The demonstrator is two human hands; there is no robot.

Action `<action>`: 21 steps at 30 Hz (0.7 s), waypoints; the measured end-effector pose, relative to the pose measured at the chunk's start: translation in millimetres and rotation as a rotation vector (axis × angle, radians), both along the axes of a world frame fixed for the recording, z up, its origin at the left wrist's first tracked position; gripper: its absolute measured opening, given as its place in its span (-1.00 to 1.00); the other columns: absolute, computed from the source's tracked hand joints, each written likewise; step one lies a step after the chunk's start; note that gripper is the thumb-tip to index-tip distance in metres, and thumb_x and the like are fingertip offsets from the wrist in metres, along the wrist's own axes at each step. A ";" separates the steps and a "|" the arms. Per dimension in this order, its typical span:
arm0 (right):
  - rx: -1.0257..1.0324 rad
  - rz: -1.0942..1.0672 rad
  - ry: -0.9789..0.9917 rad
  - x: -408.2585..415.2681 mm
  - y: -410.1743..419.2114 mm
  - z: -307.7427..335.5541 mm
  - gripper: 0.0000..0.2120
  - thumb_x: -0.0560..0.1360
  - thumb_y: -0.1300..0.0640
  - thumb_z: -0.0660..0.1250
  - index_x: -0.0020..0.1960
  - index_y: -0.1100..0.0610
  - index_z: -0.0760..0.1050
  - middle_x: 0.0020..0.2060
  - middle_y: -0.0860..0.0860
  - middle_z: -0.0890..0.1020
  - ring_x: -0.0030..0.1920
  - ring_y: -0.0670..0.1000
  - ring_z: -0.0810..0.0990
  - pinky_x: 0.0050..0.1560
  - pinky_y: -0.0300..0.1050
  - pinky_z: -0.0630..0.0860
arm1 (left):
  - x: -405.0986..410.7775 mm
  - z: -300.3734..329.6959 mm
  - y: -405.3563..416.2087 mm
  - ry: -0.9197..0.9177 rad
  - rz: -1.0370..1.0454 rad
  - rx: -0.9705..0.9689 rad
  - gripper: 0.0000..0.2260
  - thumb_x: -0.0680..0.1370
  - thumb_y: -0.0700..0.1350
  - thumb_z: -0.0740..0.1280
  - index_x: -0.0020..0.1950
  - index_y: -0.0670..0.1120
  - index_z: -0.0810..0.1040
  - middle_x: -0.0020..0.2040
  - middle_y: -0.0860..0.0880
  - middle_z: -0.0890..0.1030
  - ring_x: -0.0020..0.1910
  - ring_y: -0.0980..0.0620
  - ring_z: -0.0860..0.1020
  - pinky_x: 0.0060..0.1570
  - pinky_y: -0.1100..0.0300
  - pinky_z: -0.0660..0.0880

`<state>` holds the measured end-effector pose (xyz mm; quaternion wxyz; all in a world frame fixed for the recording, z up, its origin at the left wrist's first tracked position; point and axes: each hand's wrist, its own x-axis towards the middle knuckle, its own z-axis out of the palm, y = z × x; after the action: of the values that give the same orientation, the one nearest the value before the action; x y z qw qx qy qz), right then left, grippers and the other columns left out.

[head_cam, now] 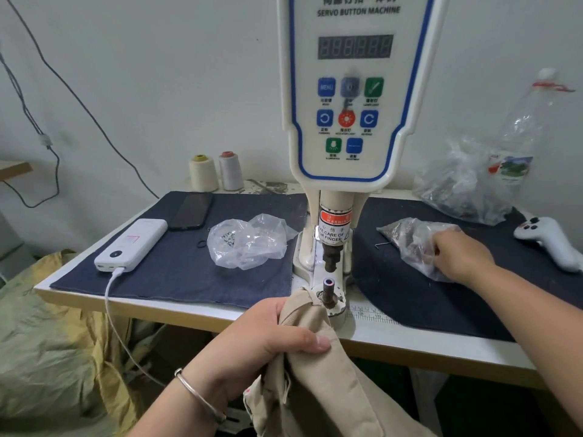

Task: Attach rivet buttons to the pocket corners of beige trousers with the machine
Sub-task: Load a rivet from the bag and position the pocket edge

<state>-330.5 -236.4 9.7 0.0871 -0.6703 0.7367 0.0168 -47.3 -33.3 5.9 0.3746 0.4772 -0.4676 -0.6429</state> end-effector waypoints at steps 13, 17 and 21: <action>-0.346 0.004 -0.110 -26.2 6.3 -24.7 -0.85 0.54 0.28 0.12 0.03 0.20 0.44 0.00 0.20 0.57 -0.14 0.16 0.42 -0.14 -0.05 0.38 | -4.8 0.9 6.0 -0.025 0.009 0.003 -0.51 0.29 -0.19 0.53 0.08 -0.44 0.51 -0.01 -0.33 0.62 -0.04 -0.20 0.59 0.05 0.00 0.51; -0.377 -0.032 -0.153 -28.6 5.4 -27.3 -0.87 0.57 0.21 0.18 0.06 0.18 0.46 0.01 0.21 0.59 -0.01 0.24 0.53 -0.16 -0.04 0.37 | -6.2 1.3 7.8 -0.047 -0.005 -0.005 -0.51 0.32 -0.19 0.52 0.12 -0.44 0.51 0.14 -0.47 0.57 0.01 -0.23 0.60 0.13 -0.04 0.51; -0.368 -0.020 -0.179 -28.6 7.6 -28.3 -0.84 0.56 0.22 0.20 0.06 0.16 0.53 0.00 0.19 0.61 0.00 0.24 0.55 -0.16 -0.06 0.37 | -8.0 3.6 9.4 -0.063 -0.018 0.003 -0.50 0.32 -0.18 0.52 0.14 -0.45 0.51 0.17 -0.49 0.54 0.03 -0.25 0.59 0.18 -0.09 0.49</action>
<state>-359.1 -228.8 -18.6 0.0285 -0.6663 0.7235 -0.1783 -55.3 -23.9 9.5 0.3533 0.4937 -0.4825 -0.6314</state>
